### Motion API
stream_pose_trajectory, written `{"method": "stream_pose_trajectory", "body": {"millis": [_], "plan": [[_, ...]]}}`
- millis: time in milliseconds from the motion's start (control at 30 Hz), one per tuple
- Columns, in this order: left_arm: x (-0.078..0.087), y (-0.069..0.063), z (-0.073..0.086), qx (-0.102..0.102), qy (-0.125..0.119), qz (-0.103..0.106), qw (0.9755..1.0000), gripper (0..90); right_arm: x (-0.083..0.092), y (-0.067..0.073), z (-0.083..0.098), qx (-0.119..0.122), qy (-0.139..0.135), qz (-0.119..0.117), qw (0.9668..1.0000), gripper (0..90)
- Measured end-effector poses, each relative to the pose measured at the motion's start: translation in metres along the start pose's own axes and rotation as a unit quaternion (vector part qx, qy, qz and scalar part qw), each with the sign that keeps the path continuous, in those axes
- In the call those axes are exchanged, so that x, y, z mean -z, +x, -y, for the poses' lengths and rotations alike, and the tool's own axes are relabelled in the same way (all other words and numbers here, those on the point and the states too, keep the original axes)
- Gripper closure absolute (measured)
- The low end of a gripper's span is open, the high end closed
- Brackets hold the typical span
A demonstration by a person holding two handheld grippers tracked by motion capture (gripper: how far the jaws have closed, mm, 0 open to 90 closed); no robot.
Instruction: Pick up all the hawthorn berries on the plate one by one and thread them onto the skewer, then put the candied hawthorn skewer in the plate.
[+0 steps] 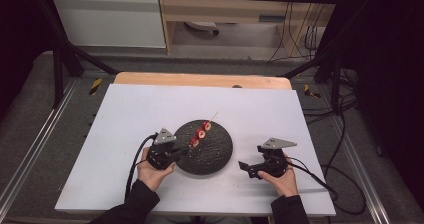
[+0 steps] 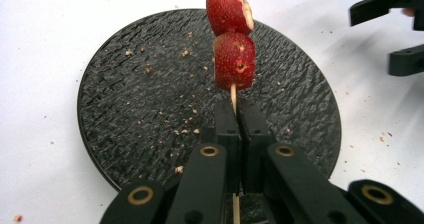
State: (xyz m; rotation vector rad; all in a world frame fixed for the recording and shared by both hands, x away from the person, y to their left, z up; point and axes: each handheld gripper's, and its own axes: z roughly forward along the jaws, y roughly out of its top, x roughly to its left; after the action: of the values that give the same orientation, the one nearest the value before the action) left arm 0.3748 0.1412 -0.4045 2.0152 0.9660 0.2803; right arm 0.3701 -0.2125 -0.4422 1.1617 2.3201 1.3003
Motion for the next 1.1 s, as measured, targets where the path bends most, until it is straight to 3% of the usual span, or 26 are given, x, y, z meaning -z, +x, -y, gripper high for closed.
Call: {"method": "stream_pose_trajectory", "body": {"millis": [167, 400, 867, 1100], "plan": [[-0.006, 0.004, -0.005, 0.003, 0.013, -0.005, 0.9999, 88.5, 0.008, -0.008, 0.011, -0.001, 0.005, -0.005, 1.0, 0.6], [-0.015, 0.01, -0.008, 0.004, 0.043, -0.012, 0.999, 88.5, 0.013, -0.013, 0.019, 0.002, 0.015, 0.007, 0.9999, 0.8], [-0.033, 0.004, -0.001, -0.007, 0.118, -0.036, 0.9923, 88.5, 0.022, -0.017, 0.022, -0.006, 0.001, 0.007, 1.0, 0.9], [-0.034, 0.004, 0.0, -0.01, 0.121, -0.039, 0.9919, 88.1, 0.022, -0.018, 0.023, -0.011, -0.002, 0.009, 0.9999, 0.9]]}}
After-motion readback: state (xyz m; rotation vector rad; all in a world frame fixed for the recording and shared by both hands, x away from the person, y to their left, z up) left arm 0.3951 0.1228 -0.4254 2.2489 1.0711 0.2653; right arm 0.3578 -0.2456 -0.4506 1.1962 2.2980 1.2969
